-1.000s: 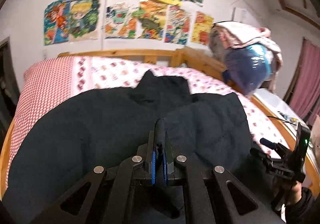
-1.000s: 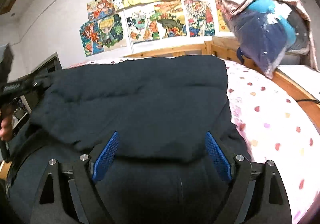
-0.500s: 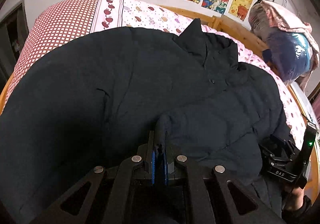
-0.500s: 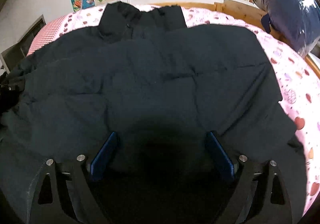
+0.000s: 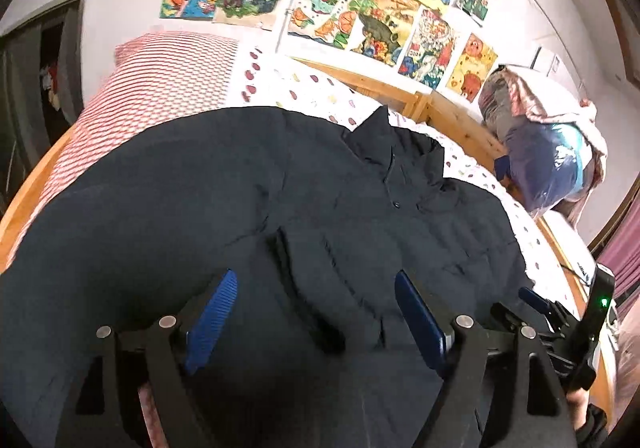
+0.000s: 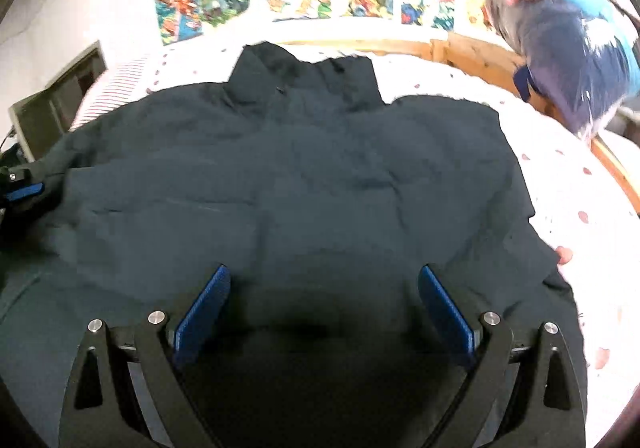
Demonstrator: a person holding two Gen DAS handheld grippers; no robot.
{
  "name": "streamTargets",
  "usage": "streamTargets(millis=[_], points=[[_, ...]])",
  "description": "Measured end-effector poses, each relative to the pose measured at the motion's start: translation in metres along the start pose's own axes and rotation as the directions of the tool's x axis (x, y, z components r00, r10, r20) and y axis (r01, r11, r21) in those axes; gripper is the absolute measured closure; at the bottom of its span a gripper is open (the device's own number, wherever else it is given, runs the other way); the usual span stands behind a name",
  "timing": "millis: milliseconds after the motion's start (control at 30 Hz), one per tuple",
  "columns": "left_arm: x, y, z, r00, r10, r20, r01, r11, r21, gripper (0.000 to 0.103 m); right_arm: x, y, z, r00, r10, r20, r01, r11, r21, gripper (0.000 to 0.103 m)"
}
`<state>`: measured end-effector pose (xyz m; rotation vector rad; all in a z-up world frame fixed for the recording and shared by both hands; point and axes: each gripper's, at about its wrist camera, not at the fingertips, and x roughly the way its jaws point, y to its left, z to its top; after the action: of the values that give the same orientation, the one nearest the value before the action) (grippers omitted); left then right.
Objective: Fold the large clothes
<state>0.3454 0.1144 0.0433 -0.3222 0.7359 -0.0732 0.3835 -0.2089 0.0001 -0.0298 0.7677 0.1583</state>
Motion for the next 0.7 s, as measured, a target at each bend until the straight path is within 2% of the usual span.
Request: streamTargets(millis=[200, 333, 500, 600, 700], points=[[-0.064, 0.032, -0.036, 0.997, 0.029, 0.071, -0.023, 0.995, -0.094, 0.015, -0.029, 0.028, 0.004, 0.993, 0.118, -0.008, -0.118, 0.993, -0.002, 0.010], [-0.101, 0.060, -0.064, 0.989, 0.108, 0.106, -0.088, 0.981, -0.171, 0.013, -0.054, 0.055, 0.006, 0.978, 0.206, 0.014, -0.205, 0.978, -0.027, 0.010], [-0.131, 0.097, -0.096, 0.978, 0.156, 0.135, -0.105, 0.940, -0.323, 0.008, -0.069, 0.090, 0.013, 0.969, 0.241, 0.054, -0.237, 0.969, -0.074, 0.010], [-0.133, 0.116, -0.110, 0.977, 0.154, 0.149, -0.081, 0.909, -0.409, 0.007, -0.064, 0.110, 0.017, 0.973, 0.219, 0.073, -0.210, 0.971, -0.111, 0.010], [-0.124, 0.132, -0.123, 0.972, 0.180, 0.149, -0.083, 0.863, -0.499, 0.007, -0.050, 0.125, 0.018, 0.980, 0.182, 0.075, -0.172, 0.978, -0.121, 0.010]])
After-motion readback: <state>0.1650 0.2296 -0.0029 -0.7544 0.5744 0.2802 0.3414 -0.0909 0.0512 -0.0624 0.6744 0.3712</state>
